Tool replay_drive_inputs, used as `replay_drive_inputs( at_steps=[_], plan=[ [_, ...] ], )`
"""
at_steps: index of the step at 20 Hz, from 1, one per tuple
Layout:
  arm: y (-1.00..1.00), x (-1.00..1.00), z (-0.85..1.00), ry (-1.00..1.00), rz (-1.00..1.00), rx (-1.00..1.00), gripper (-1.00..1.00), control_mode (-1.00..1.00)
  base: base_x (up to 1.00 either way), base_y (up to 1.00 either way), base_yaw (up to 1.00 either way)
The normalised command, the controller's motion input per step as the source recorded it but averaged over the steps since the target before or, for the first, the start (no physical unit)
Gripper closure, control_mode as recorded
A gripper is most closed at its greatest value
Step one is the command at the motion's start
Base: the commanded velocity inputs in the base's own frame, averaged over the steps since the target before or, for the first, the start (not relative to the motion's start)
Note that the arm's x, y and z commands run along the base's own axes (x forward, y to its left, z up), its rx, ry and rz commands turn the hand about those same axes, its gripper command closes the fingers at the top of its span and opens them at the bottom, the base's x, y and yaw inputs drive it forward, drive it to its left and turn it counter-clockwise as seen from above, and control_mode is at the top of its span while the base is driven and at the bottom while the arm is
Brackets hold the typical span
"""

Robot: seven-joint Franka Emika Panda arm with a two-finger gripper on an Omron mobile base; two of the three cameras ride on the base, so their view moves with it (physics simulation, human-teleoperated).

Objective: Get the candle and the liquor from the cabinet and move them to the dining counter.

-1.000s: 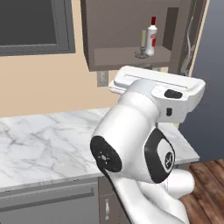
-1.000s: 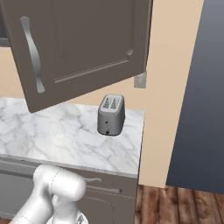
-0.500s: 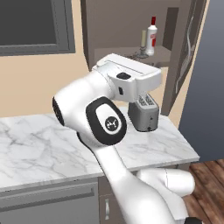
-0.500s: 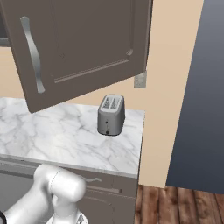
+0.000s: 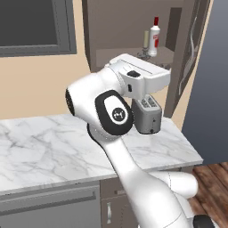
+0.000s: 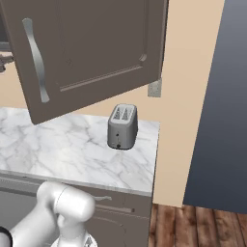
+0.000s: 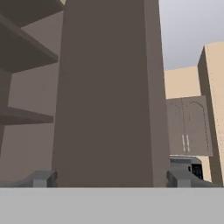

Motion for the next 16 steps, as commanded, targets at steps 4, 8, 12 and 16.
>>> replay_drive_inputs(
  at_steps=[4,8,12,16],
  plan=[
    [-0.27,0.25,-0.33,-0.05,0.0,0.0,-1.0,-1.0,0.0,0.0,0.0],
    [-0.03,0.33,-0.31,-0.02,0.0,0.0,-1.0,-1.0,0.0,0.0,0.0],
    [-0.01,0.2,-0.08,0.0,-0.05,0.0,-1.0,-1.0,0.0,0.0,0.0],
    [-0.26,0.0,0.0,0.0,-0.16,0.01,-1.0,-1.0,0.0,0.0,0.0]
  ],
)
